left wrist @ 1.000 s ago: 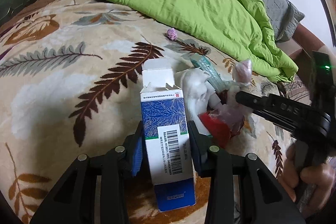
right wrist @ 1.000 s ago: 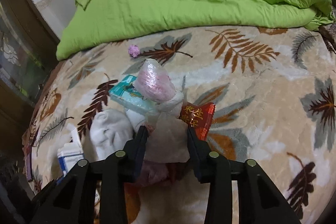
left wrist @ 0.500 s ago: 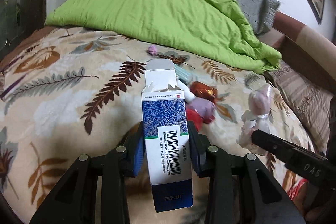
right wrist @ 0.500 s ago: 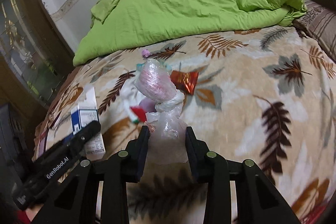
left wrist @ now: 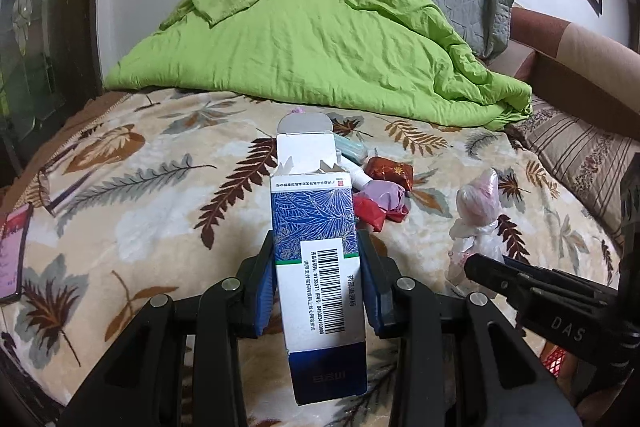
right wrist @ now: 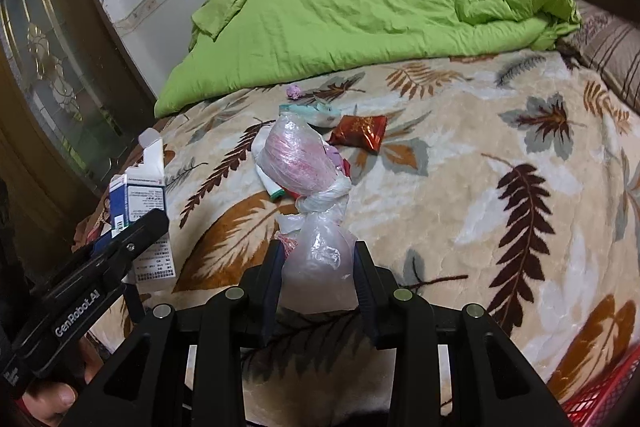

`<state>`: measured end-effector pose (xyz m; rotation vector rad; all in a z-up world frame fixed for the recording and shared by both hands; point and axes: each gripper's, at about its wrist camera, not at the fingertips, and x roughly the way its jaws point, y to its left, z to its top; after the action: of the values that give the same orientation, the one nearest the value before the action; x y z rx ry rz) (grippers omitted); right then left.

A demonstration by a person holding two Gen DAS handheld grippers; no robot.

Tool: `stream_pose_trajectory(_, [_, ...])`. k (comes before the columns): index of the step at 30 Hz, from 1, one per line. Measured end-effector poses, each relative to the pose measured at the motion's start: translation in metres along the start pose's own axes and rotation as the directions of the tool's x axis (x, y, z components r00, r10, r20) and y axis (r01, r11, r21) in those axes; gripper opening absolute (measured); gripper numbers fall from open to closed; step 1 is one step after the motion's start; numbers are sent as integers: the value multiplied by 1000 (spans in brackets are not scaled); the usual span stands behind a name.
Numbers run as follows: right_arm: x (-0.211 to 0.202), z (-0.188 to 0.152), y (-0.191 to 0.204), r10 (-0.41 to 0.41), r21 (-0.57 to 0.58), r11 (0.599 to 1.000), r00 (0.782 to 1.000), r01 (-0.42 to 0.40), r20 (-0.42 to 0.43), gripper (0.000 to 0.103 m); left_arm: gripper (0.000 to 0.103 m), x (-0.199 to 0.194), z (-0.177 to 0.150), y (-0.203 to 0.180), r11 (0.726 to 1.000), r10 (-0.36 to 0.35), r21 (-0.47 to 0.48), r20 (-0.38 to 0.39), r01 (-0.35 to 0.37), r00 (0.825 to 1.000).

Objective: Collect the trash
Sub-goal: 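Lift the held box and wrapper and hold them above the bed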

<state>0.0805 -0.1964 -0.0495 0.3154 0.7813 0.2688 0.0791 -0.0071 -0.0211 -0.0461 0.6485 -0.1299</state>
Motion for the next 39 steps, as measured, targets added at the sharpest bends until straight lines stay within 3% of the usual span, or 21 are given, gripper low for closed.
stream_pose_trajectory(16, [-2,0,0,-10,-4,1000,1000,10,3,37,36,-1,-7,-3,998,48,30,-2,-48,999])
stream_pose_trajectory(39, [-1,-1,0,-10,-3,1000,1000,10,0,37,36,4,-13,-1,999,46,20,-13,-46,999])
